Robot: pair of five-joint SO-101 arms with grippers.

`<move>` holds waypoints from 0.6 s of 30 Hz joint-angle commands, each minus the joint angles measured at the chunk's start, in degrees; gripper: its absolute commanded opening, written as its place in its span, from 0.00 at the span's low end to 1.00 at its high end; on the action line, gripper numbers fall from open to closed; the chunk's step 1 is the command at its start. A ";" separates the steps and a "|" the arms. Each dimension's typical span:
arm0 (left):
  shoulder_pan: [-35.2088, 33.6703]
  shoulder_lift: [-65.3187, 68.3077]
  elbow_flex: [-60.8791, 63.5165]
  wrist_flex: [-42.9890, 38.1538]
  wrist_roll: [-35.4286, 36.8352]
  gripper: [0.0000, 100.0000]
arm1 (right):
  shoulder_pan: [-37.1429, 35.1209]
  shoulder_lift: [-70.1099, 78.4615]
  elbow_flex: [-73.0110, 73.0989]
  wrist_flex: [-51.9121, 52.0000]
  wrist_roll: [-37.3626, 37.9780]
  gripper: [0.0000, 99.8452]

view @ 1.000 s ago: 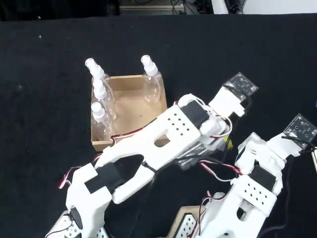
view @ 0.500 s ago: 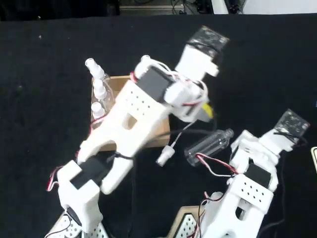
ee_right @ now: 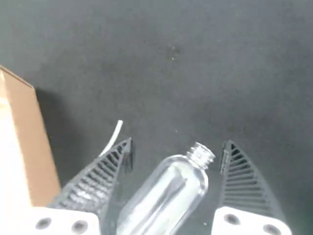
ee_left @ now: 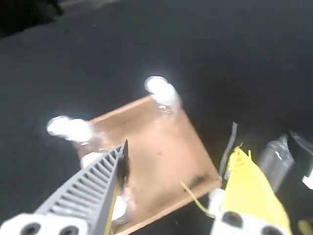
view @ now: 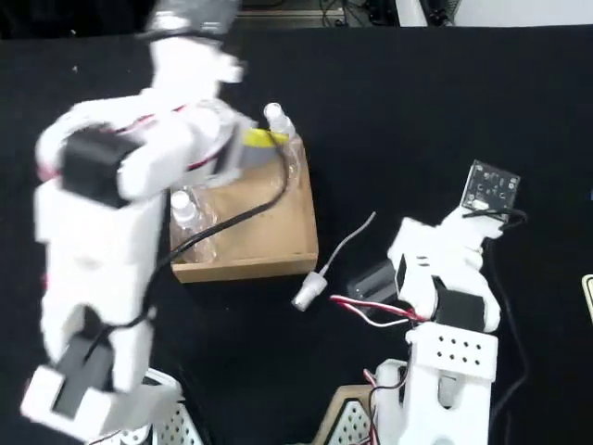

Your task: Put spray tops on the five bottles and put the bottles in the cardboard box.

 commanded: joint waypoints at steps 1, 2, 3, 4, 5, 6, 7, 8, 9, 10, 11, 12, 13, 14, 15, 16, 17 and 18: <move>-6.37 -8.97 1.19 0.26 -0.70 0.30 | -1.41 -1.80 -5.32 0.26 -5.10 0.24; -7.78 -10.02 1.19 0.26 -0.70 0.30 | -1.41 -1.80 -5.93 0.26 -5.80 0.24; -9.01 -10.81 1.19 0.26 -0.62 0.30 | -1.41 -1.63 -6.64 0.44 -6.51 0.24; -10.24 -11.52 1.19 0.26 -0.53 0.30 | -1.41 -1.01 -7.60 0.62 -7.12 0.25; -11.30 -12.04 1.36 0.26 -0.44 0.30 | -1.41 0.04 -8.66 0.70 -7.82 0.25; -12.09 -12.31 1.54 0.26 -0.44 0.30 | -1.41 1.63 -9.71 0.97 -8.26 0.25; -12.70 -12.48 1.54 0.26 -0.44 0.30 | -1.49 3.65 -10.86 1.58 -8.53 0.25; -13.23 -12.57 1.63 0.26 -0.44 0.30 | -1.76 6.20 -12.18 2.37 -8.53 0.25; -13.67 -12.57 1.63 0.26 -0.44 0.30 | -2.46 9.01 -13.67 3.43 -8.53 0.26; -14.29 -12.57 1.63 0.26 -0.35 0.30 | -2.90 12.00 -15.43 5.10 -8.53 0.27; -14.81 -12.57 1.63 0.26 -0.35 0.30 | -3.52 14.99 -17.36 7.21 -8.62 0.29; -15.16 -12.57 1.63 0.26 -0.35 0.30 | -4.31 17.80 -19.38 9.41 -9.76 0.31; -15.43 -12.66 1.63 0.26 -0.35 0.30 | -4.84 20.53 -21.23 11.60 -11.87 0.33; -15.52 -12.75 1.63 0.26 -0.35 0.30 | -5.45 22.99 -22.81 13.36 -14.51 0.34; -15.52 -12.92 1.63 0.26 -0.44 0.30 | -5.80 25.19 -24.22 14.77 -16.97 0.34; -15.52 -13.01 1.63 0.26 -0.35 0.30 | -6.24 27.38 -25.45 15.47 -19.16 0.34; -15.34 -13.10 1.63 0.26 -0.35 0.30 | -6.59 29.32 -26.33 15.65 -21.19 0.34; -15.25 -13.10 1.63 0.26 -0.35 0.30 | -7.03 31.25 -27.03 15.65 -23.21 0.34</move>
